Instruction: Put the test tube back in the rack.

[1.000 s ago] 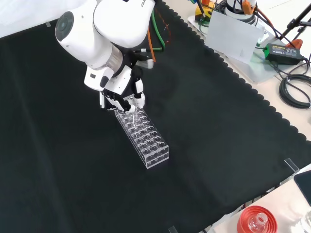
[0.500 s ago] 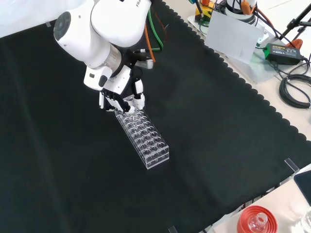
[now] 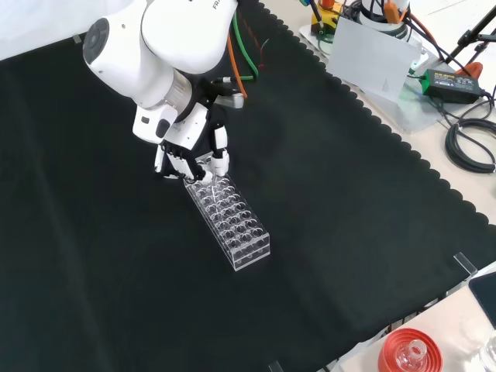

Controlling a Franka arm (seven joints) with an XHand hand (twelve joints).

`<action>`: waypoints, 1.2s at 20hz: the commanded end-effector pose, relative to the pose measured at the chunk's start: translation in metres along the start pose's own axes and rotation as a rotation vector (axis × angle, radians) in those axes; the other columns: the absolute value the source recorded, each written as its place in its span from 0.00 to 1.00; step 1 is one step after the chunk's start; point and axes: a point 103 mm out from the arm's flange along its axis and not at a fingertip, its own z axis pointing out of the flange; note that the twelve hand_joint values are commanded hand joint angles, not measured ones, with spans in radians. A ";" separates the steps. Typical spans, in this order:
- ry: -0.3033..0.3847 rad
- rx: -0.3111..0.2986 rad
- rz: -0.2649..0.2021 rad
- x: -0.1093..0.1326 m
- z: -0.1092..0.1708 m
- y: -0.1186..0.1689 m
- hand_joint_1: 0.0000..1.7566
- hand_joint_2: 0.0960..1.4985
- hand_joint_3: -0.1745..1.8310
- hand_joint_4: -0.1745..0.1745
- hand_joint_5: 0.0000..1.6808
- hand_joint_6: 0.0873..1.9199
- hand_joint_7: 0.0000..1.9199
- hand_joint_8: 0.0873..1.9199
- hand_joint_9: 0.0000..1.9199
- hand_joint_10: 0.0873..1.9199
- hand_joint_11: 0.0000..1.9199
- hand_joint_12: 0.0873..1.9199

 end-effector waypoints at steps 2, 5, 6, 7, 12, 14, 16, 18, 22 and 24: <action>0.021 0.016 -0.002 -0.001 0.000 -0.002 0.72 0.55 0.11 0.25 0.50 0.42 0.54 0.35 0.44 0.41 0.07 0.79; 0.026 0.018 -0.005 -0.001 -0.001 -0.003 0.70 0.44 0.24 0.34 0.42 0.45 0.45 0.41 0.37 0.44 0.02 0.81; 0.027 0.019 -0.006 -0.001 -0.002 -0.003 0.70 0.38 0.32 0.36 0.40 0.45 0.43 0.42 0.36 0.45 0.01 0.81; 0.027 0.020 -0.006 -0.001 -0.001 -0.003 0.69 0.33 0.38 0.37 0.39 0.46 0.42 0.42 0.35 0.45 0.00 0.81; 0.024 0.019 -0.007 -0.001 -0.002 -0.004 0.69 0.28 0.46 0.40 0.36 0.45 0.40 0.42 0.32 0.46 0.00 0.80; 0.022 0.018 -0.008 -0.001 -0.003 -0.004 0.68 0.27 0.46 0.40 0.35 0.45 0.39 0.42 0.32 0.45 0.00 0.80; 0.021 0.012 -0.009 -0.001 -0.003 -0.006 0.68 0.27 0.46 0.42 0.34 0.45 0.39 0.42 0.31 0.45 0.00 0.79; 0.019 0.004 -0.013 -0.001 -0.008 -0.011 0.68 0.27 0.46 0.43 0.33 0.44 0.38 0.42 0.30 0.46 0.00 0.78; 0.001 -0.004 -0.008 0.001 -0.020 -0.023 0.68 0.26 0.46 0.46 0.30 0.44 0.36 0.42 0.28 0.46 0.00 0.77; -0.009 -0.010 -0.006 0.003 -0.026 -0.027 0.68 0.26 0.46 0.46 0.29 0.43 0.35 0.42 0.28 0.46 0.00 0.77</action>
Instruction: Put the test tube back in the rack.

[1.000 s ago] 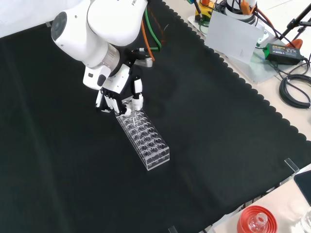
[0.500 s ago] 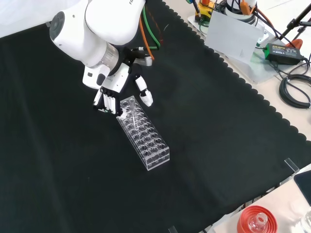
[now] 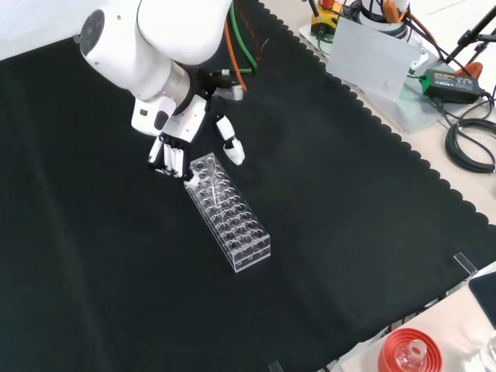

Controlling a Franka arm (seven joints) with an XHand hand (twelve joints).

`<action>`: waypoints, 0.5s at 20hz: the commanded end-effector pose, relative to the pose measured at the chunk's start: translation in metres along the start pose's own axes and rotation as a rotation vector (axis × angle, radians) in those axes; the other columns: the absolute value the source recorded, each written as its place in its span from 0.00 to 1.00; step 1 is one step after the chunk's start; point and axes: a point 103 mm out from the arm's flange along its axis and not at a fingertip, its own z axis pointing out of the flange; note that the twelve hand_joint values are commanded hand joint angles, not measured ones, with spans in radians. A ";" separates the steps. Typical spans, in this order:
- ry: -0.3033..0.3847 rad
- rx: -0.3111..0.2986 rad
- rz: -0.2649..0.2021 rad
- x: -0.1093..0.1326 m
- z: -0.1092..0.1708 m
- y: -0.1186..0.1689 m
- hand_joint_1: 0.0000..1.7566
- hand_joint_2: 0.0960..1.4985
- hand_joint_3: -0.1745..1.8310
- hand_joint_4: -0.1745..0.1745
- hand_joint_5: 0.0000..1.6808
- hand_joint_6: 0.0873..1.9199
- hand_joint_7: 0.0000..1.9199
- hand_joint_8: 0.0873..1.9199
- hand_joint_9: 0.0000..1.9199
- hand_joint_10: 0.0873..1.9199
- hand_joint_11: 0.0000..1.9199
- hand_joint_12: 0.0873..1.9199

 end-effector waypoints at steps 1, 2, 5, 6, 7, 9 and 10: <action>-0.028 -0.015 0.006 0.004 -0.016 -0.016 0.68 0.26 0.46 0.46 0.29 0.43 0.35 0.42 0.28 0.46 0.00 0.77; -0.033 -0.021 0.007 0.005 -0.020 -0.019 0.68 0.26 0.46 0.47 0.29 0.43 0.35 0.42 0.28 0.46 0.00 0.77; -0.048 -0.037 0.009 0.008 -0.032 -0.029 0.67 0.26 0.46 0.47 0.28 0.43 0.35 0.42 0.27 0.46 0.00 0.77; -0.053 -0.043 0.010 0.010 -0.036 -0.033 0.67 0.26 0.46 0.47 0.28 0.43 0.35 0.42 0.27 0.46 0.00 0.77; -0.059 -0.047 0.010 0.012 -0.040 -0.037 0.67 0.26 0.46 0.47 0.28 0.43 0.35 0.42 0.27 0.46 0.00 0.77; -0.069 -0.057 0.010 0.015 -0.047 -0.045 0.67 0.26 0.46 0.47 0.28 0.43 0.35 0.42 0.27 0.46 0.00 0.77; -0.074 -0.062 0.010 0.017 -0.051 -0.049 0.67 0.26 0.46 0.47 0.28 0.43 0.35 0.42 0.27 0.46 0.00 0.77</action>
